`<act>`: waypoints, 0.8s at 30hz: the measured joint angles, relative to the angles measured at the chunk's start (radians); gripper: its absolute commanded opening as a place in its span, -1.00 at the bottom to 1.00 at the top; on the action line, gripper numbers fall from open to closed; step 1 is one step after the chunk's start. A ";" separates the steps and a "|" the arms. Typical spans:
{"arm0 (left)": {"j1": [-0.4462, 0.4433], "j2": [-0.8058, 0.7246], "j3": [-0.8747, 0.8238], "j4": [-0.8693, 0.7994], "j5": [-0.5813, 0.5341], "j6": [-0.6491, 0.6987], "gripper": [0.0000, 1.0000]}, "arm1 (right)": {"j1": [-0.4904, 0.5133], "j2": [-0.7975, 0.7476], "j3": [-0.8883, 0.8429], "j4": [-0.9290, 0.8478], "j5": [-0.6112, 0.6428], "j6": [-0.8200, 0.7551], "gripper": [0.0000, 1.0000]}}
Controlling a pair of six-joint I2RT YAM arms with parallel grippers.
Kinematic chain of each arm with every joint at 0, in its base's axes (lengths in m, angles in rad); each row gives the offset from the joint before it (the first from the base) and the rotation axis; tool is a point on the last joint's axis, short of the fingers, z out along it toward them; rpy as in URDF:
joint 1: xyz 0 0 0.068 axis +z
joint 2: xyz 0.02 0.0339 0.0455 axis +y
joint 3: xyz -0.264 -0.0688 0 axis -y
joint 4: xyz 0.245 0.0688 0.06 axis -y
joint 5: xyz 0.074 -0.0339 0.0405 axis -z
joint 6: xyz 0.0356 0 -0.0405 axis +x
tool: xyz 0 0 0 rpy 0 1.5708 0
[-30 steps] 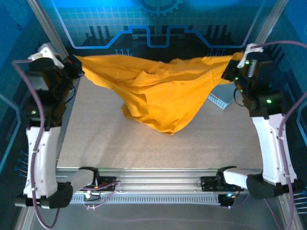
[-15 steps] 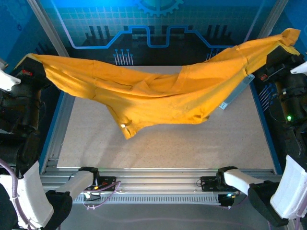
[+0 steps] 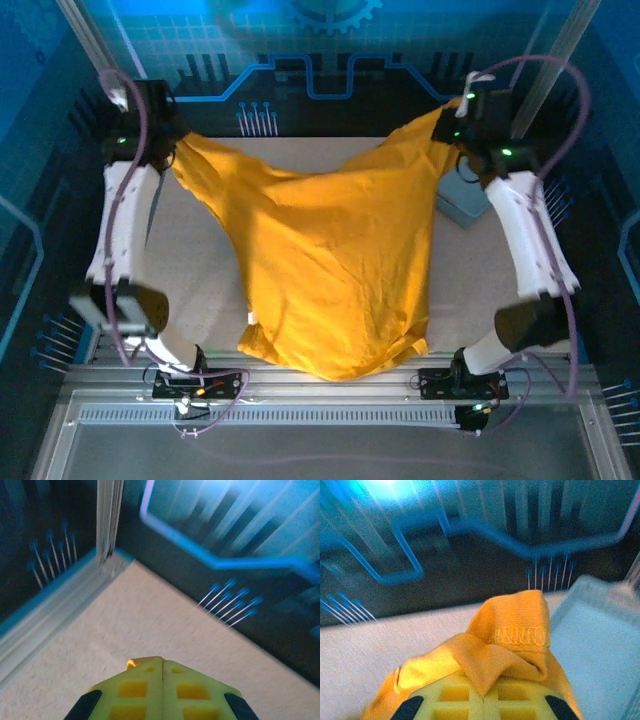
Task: Fold the inside-out t-shirt
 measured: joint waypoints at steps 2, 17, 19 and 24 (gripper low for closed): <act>0.023 0.123 -0.007 0.010 0.028 -0.016 -1.00 | 0.000 0.122 -0.023 0.006 -0.014 0.018 -1.00; 0.101 0.635 0.484 -0.120 0.133 -0.026 0.75 | 0.002 0.785 0.710 -0.247 0.062 0.051 0.72; 0.105 0.542 0.359 -0.111 0.145 -0.036 0.79 | 0.007 0.703 0.592 -0.246 0.061 0.043 0.72; 0.074 0.150 -0.202 -0.016 0.219 -0.082 0.78 | 0.084 0.329 0.059 -0.195 0.026 0.039 0.71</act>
